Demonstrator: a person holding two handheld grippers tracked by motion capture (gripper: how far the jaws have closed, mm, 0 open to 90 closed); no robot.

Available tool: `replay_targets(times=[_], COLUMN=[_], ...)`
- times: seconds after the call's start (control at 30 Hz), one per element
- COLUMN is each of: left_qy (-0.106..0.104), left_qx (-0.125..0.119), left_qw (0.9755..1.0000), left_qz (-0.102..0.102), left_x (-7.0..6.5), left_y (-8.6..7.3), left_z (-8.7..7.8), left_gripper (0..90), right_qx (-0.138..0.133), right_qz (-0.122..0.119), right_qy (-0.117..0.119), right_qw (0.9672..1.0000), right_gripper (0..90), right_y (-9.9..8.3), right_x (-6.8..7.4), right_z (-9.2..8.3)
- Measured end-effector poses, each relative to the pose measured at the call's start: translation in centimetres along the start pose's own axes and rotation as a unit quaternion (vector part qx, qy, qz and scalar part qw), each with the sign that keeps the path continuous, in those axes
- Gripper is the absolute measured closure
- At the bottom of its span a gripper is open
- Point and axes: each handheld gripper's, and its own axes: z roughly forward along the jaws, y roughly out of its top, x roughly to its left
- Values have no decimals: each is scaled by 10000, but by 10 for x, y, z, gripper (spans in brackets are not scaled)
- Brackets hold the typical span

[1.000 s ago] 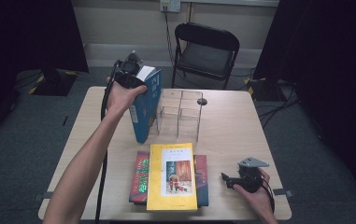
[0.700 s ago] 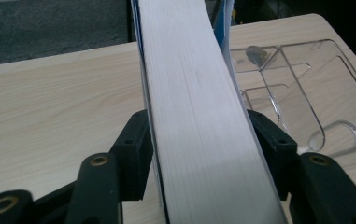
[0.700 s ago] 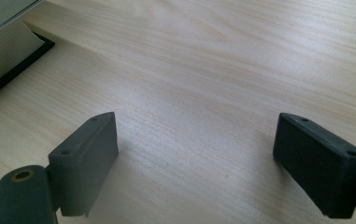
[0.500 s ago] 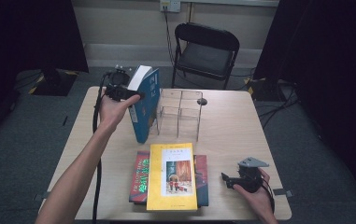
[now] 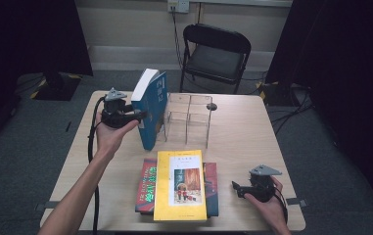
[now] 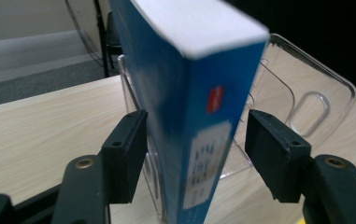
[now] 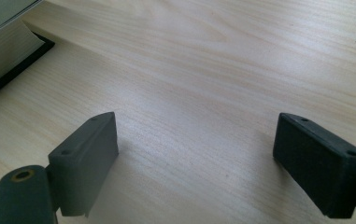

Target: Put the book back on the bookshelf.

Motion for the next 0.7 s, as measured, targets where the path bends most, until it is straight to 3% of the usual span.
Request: replay_targets(times=[0.03,0.13,0.17,0.23,0.37,0.43,0.53,0.7], left_qy=[132,36,7,-60,39,-19,-39,-58], left_qx=[-66,47,-52,-34,80,-29,32,-23], left_qw=[9999,10000,10000,10000,9999,10000,10000,10000], left_qz=[6,5,-77,-40,145,-18,30,-58], left_x=[-1,3,3,3,0,0,1,-3], left_y=[-5,-14,-16,-20,-28,-31,-32,-34], left_z=[1,4,6,7,13,13,12,12], left_gripper=[411,471,476,535,544,555,563,568], right_qx=[0,1,-1,0,-1,-1,0,0], right_qz=[2,6,3,2,3,3,2,2], right_qy=[0,0,1,0,0,0,0,0], right_qw=[10000,10000,10000,10000,10000,10000,10000,10000], right_gripper=[138,138,138,138,138,138,138,138], right_y=[0,0,0,0,0,0,0,0], right_x=[0,0,0,0,0,0,0,0], right_z=[0,0,0,0,0,0,0,0])
